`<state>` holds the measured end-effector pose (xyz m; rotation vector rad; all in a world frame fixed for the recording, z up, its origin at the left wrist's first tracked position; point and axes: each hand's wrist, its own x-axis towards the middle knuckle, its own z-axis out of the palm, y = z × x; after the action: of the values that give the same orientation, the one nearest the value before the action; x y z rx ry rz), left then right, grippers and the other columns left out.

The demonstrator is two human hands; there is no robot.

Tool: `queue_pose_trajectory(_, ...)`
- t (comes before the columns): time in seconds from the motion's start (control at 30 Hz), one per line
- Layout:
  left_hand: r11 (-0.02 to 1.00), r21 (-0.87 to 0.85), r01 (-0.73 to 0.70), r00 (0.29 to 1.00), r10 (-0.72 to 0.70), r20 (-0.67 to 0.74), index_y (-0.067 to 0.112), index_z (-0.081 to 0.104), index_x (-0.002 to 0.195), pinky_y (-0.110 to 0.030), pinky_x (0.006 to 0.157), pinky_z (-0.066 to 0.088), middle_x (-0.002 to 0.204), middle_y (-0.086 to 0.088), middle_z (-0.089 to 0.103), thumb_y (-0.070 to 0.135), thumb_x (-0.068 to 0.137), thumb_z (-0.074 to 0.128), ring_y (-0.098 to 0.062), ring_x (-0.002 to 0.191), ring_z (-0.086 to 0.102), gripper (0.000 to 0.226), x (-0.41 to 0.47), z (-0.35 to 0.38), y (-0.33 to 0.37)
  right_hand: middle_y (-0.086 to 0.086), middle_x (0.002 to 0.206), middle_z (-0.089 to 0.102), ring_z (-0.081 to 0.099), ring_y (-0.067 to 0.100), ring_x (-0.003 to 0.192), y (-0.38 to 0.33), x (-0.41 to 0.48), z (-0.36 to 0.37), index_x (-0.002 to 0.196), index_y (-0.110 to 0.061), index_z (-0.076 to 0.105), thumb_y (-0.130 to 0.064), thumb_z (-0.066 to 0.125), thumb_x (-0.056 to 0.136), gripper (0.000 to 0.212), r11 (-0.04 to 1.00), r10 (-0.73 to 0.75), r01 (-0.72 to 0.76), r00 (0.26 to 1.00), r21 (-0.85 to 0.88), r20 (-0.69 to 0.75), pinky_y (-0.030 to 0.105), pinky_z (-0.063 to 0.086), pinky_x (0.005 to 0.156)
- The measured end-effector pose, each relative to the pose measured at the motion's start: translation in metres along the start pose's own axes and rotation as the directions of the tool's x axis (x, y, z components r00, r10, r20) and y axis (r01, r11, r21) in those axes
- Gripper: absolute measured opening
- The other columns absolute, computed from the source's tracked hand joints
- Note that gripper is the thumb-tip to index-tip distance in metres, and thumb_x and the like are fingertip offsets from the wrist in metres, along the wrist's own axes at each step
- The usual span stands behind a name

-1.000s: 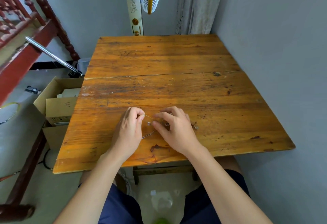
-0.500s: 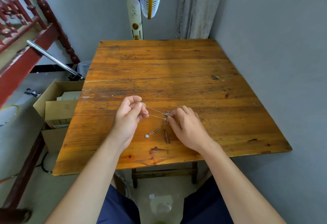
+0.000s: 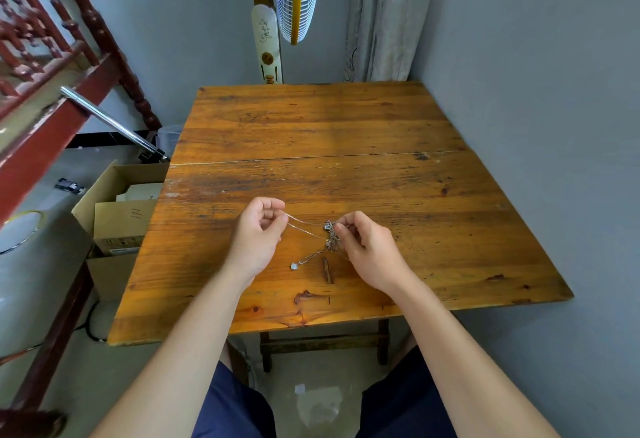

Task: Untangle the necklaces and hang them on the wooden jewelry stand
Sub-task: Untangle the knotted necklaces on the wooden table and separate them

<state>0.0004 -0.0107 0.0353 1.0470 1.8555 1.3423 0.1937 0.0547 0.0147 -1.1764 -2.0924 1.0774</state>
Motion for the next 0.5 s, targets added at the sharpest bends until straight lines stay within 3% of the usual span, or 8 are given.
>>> queue_pose_trajectory(0.13, 0.968, 0.238, -0.074, 0.997, 0.066, 0.041, 0.022, 0.066, 0.105, -0.017, 0.074, 0.046, 0.11, 0.003, 0.061, 0.013, 0.091, 0.066, -0.004, 0.089, 0.058, 0.016, -0.004, 0.006, -0.013, -0.01, 0.088, 0.066, 0.061, 0.007, 0.08, 0.005, 0.002, -0.003, 0.106, -0.024, 0.064, -0.033, 0.055, 0.101, 0.014, 0.995, 0.01, -0.015, 0.998, -0.094, -0.055, 0.025, 0.054, 0.069)
queue_pose_trajectory(0.3, 0.893, 0.416, -0.172, 0.984, 0.133, 0.12, 0.028, 0.07, 0.088, -0.025, 0.072, 0.045, 0.095, 0.006, 0.06, 0.022, 0.087, 0.071, -0.009, 0.079, 0.055, 0.006, -0.011, 0.019, -0.013, -0.009, 0.088, 0.068, 0.061, 0.007, 0.08, 0.018, 0.003, -0.008, 0.106, -0.022, 0.07, -0.032, 0.059, 0.099, 0.017, 0.988, 0.063, -0.074, 0.994, -0.135, -0.086, 0.028, 0.053, 0.071)
queue_pose_trajectory(0.5, 0.824, 0.522, -0.22, 0.975, 0.171, 0.141, 0.027, 0.076, 0.097, -0.032, 0.081, 0.047, 0.097, 0.005, 0.061, 0.034, 0.089, 0.068, -0.016, 0.095, 0.054, 0.013, -0.014, 0.033, -0.01, -0.008, 0.093, 0.069, 0.06, 0.009, 0.082, 0.022, -0.001, -0.003, 0.106, -0.019, 0.069, -0.028, 0.059, 0.099, 0.016, 0.979, 0.004, -0.025, 0.994, -0.2, -0.108, 0.025, 0.049, 0.069)
